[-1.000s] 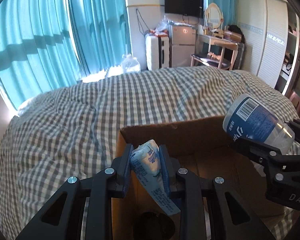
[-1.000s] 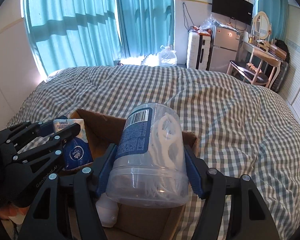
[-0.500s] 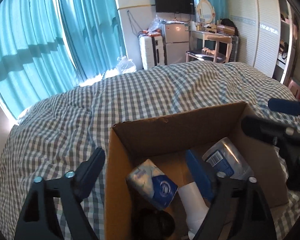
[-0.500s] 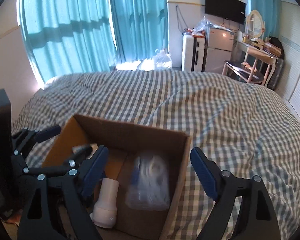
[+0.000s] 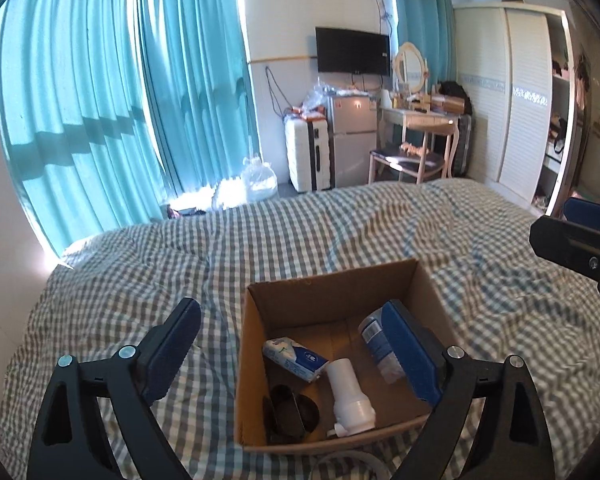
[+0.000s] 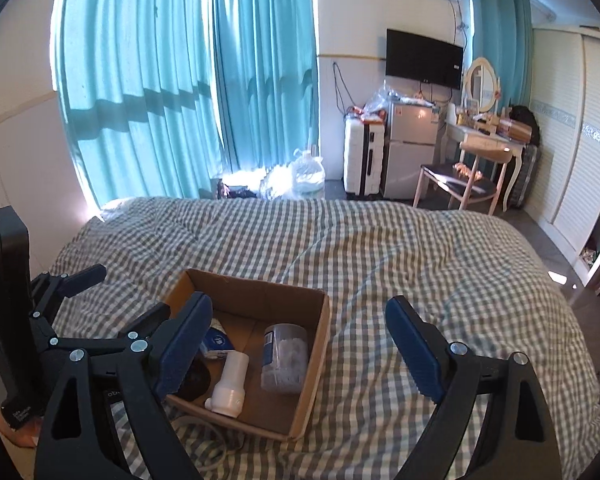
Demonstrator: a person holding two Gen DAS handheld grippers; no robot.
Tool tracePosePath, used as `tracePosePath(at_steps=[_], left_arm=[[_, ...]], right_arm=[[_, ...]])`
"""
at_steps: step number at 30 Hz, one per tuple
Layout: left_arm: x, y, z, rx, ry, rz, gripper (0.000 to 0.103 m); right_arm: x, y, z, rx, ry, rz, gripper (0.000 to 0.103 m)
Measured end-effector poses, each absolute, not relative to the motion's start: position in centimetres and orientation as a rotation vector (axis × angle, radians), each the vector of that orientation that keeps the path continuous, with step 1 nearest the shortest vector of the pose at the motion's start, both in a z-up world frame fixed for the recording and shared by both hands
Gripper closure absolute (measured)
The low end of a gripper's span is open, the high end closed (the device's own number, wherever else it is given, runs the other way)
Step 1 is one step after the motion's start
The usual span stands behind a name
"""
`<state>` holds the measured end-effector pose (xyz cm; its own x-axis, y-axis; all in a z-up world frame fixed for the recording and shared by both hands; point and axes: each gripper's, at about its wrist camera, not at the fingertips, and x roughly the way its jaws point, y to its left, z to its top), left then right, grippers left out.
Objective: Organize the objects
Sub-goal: 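Withdraw both tools from the box toward the plush toy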
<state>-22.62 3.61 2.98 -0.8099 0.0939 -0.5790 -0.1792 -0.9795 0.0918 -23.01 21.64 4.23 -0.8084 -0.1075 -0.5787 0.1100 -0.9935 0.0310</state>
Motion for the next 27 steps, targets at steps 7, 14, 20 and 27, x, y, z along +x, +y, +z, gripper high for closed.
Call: tracePosePath(at_steps=[7, 14, 20, 27], left_arm=[[-16.6, 2.8, 7.7, -0.816, 0.158, 2.882, 0.005], [-11.0, 1.8, 9.7, -0.766, 0.116, 2.888, 0.004], [-6.9, 0.2, 9.6, -0.726, 0.007, 2.888, 0.003], [-3.0, -1.0, 8.0, -0.713, -0.053, 2.912, 0.003]], right_arm=[[-15.7, 20.9, 9.3, 0.789, 0.058, -2.905, 0.012], [-8.7, 18.9, 11.8, 0.709, 0.15, -2.884, 0.011], [-4.2, 17.8, 11.4, 0.684, 0.174, -2.845, 0.011], [0.2, 16.4, 8.5, 0.65, 0.223, -2.833, 0.011]])
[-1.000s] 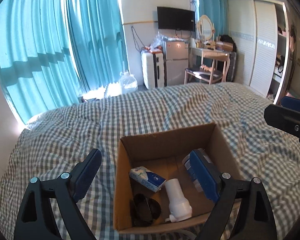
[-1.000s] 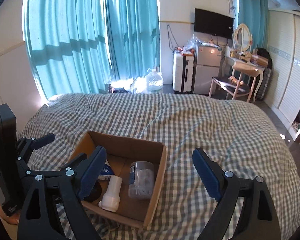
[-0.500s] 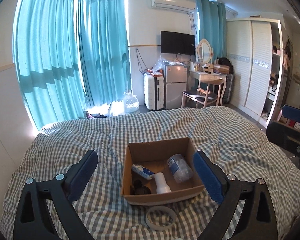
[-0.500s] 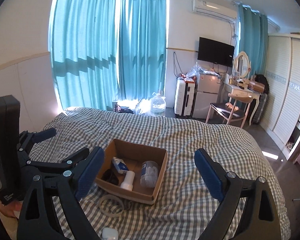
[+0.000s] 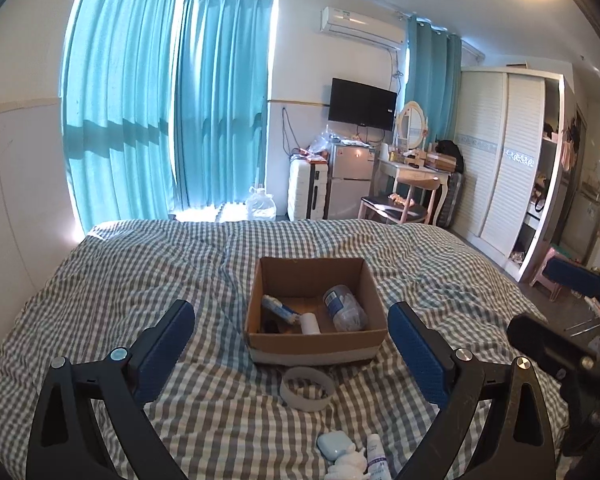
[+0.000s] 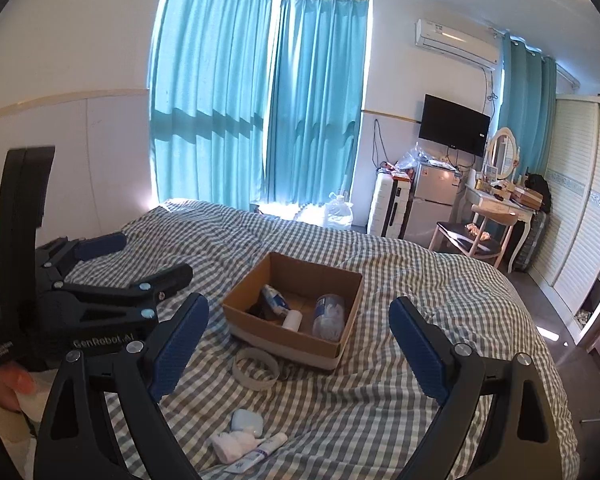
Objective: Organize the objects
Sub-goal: 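Withdraw both tools from the box toward the plush toy, then grasp the white plush toy with the left tool and lift it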
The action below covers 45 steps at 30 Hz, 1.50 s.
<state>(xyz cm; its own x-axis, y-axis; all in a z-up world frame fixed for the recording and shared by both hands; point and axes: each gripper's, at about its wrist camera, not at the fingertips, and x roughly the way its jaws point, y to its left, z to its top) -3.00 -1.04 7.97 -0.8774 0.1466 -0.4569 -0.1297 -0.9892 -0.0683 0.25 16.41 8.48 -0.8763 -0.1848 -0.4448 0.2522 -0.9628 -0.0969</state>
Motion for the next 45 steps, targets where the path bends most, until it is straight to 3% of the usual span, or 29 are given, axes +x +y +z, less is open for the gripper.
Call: tracePosePath(at_steps=[15, 26, 29, 37, 39, 41, 45], left_arm=[[-2.0, -3.0, -1.7, -0.879, -0.113, 2.96, 0.003], [-1.8, 2.3, -9.3, -1.063, 0.035, 2.743, 0.005], [-2.1, 3.3, -11.3, -1.156, 0.032, 2.612, 0.018], [-2.9, 4.7, -14.4, -1.286, 0.068, 2.475, 0.028], [-2.9, 5.0, -14.9, -1.307, 0.069, 2.429, 0.037], [-2.9, 5.2, -14.9, -1.309, 0.038, 2.37, 0.06], [-2.4, 5.3, -14.7, -1.304, 0.033, 2.35, 0.06]], right_arm=[[-1.1, 15.9, -3.8, 0.968, 0.163, -2.731, 0.011], [-1.8, 17.7, -8.1, 1.118, 0.09, -2.718, 0.011], [-1.9, 18.6, -8.4, 1.136, 0.041, -2.717, 0.011], [-2.2, 19.9, -8.8, 1.161, -0.031, -2.719, 0.011], [-2.2, 20.0, -9.0, 1.168, -0.036, -2.714, 0.011], [-2.3, 20.2, -9.1, 1.175, -0.038, -2.714, 0.011], [-2.3, 20.3, -9.1, 1.184, -0.051, -2.719, 0.011]])
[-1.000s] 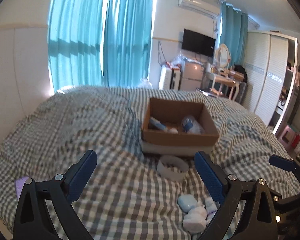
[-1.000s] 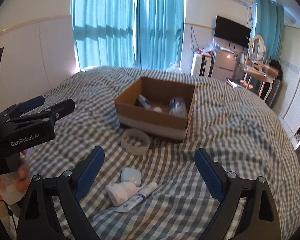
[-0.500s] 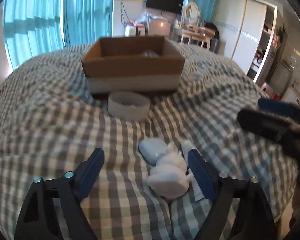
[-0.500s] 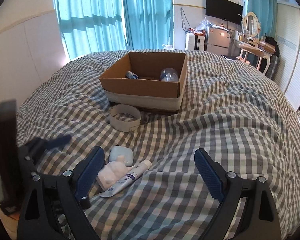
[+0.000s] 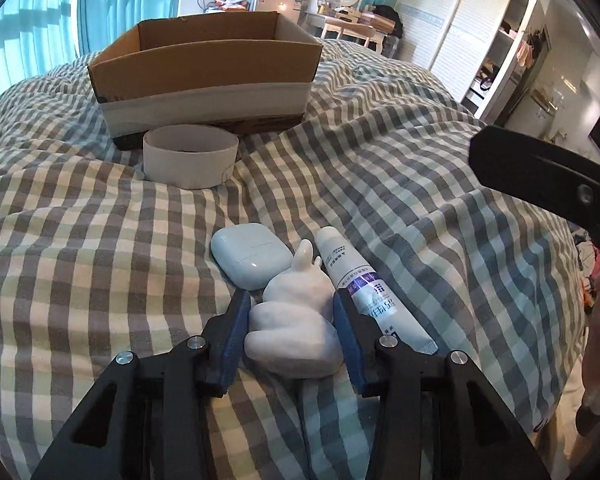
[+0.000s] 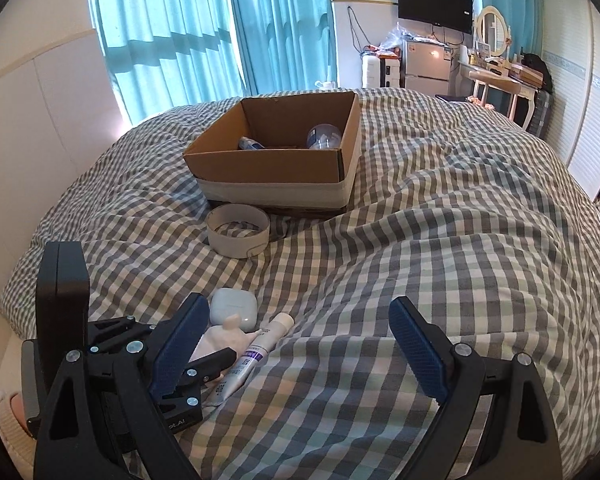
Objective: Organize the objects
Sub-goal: 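Grasp the white plush toy with the left tool and lift it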
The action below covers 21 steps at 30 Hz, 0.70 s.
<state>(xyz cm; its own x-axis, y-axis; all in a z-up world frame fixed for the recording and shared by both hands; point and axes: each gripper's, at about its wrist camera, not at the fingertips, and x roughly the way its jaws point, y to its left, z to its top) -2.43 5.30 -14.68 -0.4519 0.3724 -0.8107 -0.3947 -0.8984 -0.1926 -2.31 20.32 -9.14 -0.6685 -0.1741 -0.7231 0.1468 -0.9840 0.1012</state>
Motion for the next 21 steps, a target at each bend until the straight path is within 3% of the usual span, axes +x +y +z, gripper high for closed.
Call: tracePosePath(at_steps=[18, 20, 21], left_arm=[[-0.3, 1.1, -8.3, -1.139, 0.145, 2.646, 0.065], [-0.3, 0.5, -7.8, -1.13, 0.16, 2.675, 0.065], [-0.4, 0.1, -7.6, -1.126, 0.154, 2.685, 0.065]], right_arm=[[-3.3, 18.7, -10.9, 1.242, -0.075, -2.657, 0.011], [-3.8, 17.6, -11.6, 1.267, -0.048, -2.624, 0.015], [-4.0, 17.0, -12.1, 1.284, -0.027, -2.613, 0.022]])
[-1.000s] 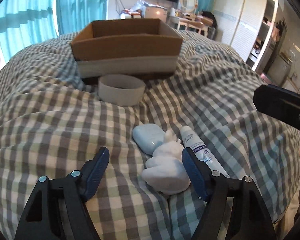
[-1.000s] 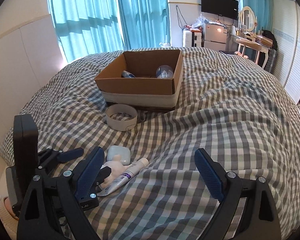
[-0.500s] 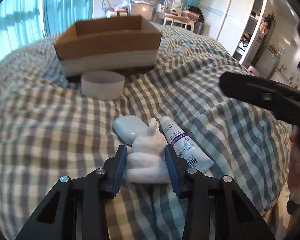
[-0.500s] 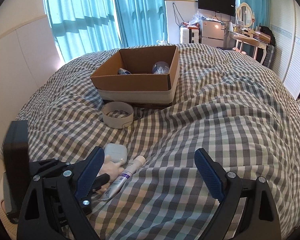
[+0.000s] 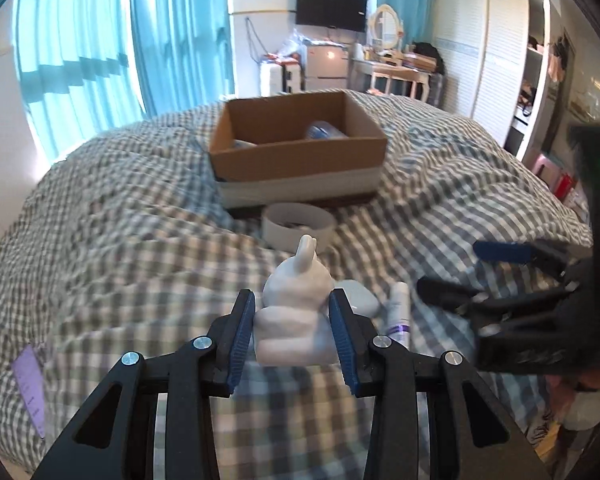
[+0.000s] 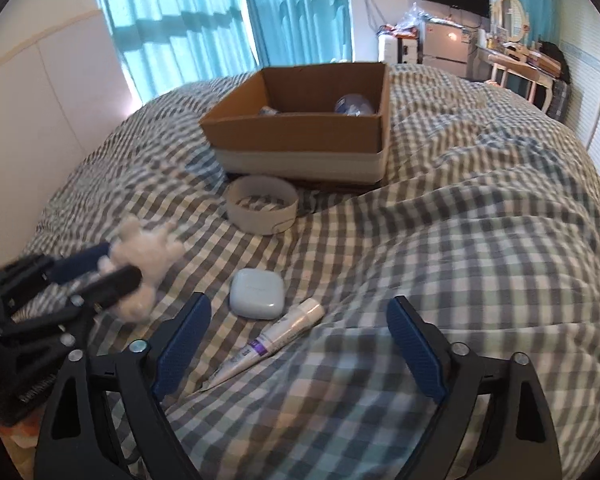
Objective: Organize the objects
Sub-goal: 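Grasp the white plush toy with the left tool and lift it, then grasp the white toothpaste tube with the right tool and lift it while the left tool holds the plush toy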
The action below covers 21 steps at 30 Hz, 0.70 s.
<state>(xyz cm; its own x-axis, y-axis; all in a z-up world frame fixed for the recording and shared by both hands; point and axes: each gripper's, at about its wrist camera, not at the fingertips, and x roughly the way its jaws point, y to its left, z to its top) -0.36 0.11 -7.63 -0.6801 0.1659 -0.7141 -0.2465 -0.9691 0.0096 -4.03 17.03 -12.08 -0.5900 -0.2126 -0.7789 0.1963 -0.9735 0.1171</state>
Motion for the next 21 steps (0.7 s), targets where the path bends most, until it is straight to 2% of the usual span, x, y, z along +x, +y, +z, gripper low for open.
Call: tracePosePath(at_steps=[1, 3, 6, 14, 15, 16, 21], left_arm=[[-0.5, -0.1, -7.6, -1.125, 0.15, 2.692, 0.065], [-0.4, -0.7, -7.5, -1.124, 0.154, 2.714, 0.065], [-0.5, -1.0, -7.8, -1.128, 0.183, 2.747, 0.065], [-1.4, -2.0, -10.1, -1.144, 0.098, 2.725, 0.064], [-1.5, -2.0, -10.3, -1.146, 0.086, 2.724, 0.064], [-1.4, -2.0, -10.3, -1.145, 0.08, 2.721, 0.064], [-1.6, -1.8, -11.0, -1.172, 0.062, 2.672, 0.062]], right_arm=[[-4.4, 16.5, -12.6, 1.303, -0.011, -2.608, 0.029], [-5.1, 15.9, -13.7, 1.346, -0.009, -2.595, 0.033], [-5.7, 14.5, -15.2, 1.4, 0.032, -2.555, 0.046], [-6.7, 13.0, -19.2, 1.554, 0.151, -2.478, 0.05], [-6.6, 12.9, -19.3, 1.551, 0.163, -2.481, 0.05], [-6.5, 12.7, -19.3, 1.546, 0.186, -2.488, 0.056], [-6.1, 12.3, -19.4, 1.533, 0.24, -2.498, 0.06]])
